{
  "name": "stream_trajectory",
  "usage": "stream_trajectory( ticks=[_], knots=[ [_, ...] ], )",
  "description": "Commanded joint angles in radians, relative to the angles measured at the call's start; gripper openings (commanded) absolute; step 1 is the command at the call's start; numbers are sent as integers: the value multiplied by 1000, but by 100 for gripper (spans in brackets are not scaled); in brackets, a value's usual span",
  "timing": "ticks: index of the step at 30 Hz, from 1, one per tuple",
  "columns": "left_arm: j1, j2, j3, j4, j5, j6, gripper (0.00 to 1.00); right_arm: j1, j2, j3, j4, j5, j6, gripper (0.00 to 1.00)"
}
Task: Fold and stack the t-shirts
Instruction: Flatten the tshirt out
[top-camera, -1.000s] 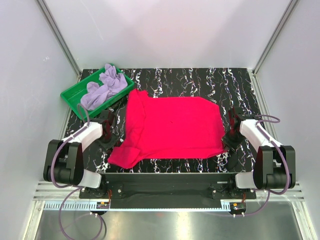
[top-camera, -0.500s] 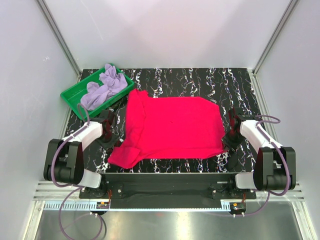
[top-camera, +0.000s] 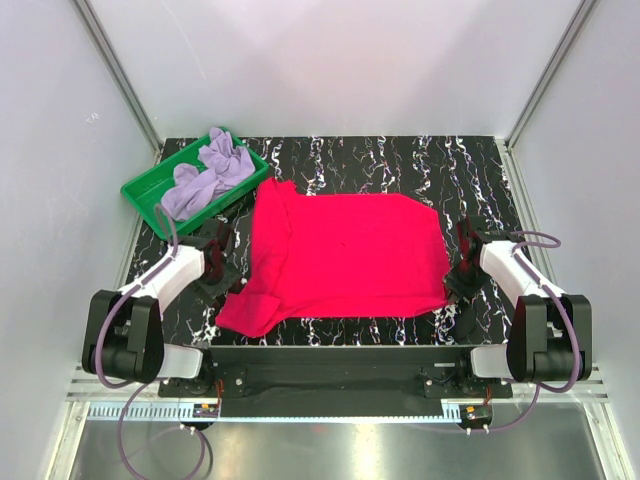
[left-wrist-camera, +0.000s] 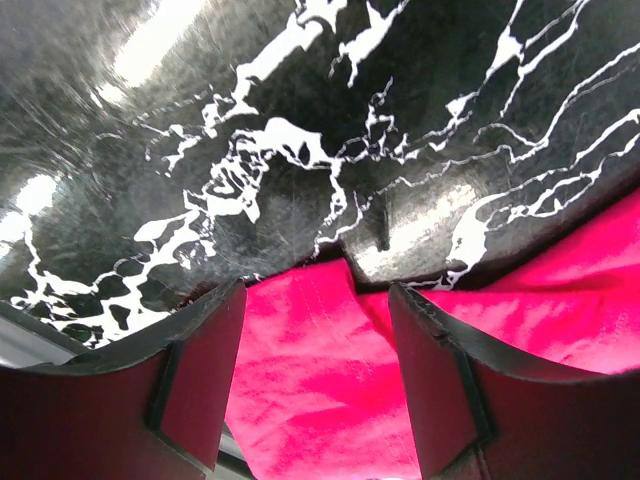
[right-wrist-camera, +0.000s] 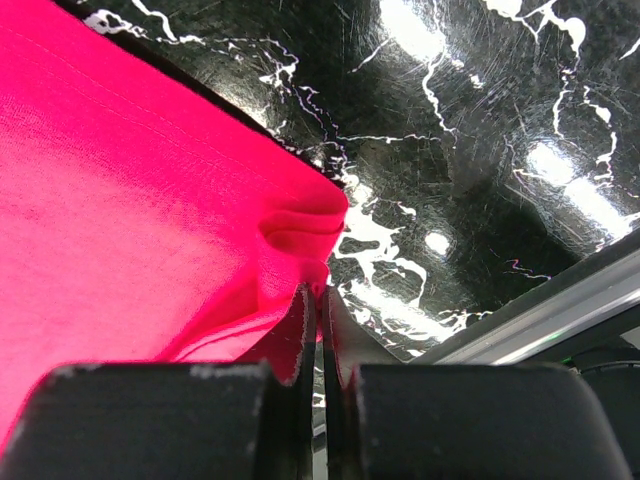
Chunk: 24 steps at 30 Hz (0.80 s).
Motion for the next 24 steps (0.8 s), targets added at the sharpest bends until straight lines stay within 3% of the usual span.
stream_trajectory(
  ticks=[1, 15, 24],
  knots=[
    [-4, 3, 10, 18, 22, -36, 64, -4, -25, 1, 11, -11, -2, 0],
    [-5, 77, -49, 109, 58, -93, 50, -5, -21, 14, -4, 3, -25, 0],
    [-5, 72, -41, 103, 35, -77, 15, -5, -11, 9, -4, -9, -30, 0]
  ],
)
